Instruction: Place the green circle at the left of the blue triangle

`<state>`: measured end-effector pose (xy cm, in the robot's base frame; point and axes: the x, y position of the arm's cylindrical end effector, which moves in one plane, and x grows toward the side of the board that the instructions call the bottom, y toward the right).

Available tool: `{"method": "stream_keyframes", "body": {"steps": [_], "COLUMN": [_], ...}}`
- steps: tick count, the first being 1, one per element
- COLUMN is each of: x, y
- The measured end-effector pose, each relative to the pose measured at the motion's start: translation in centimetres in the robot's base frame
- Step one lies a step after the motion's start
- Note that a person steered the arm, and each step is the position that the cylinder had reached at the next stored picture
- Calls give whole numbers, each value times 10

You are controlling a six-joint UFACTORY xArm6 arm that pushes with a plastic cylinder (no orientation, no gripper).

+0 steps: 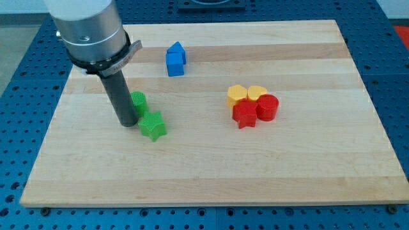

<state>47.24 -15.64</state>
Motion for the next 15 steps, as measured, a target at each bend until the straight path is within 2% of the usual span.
{"method": "stream_keyframes", "body": {"steps": [3, 4, 5, 6, 7, 9, 11, 14, 15], "x": [-79, -68, -37, -42, -59, -99, -77, -137, -104], "y": [-2, -2, 10, 54, 56, 36, 20, 14, 14]}}
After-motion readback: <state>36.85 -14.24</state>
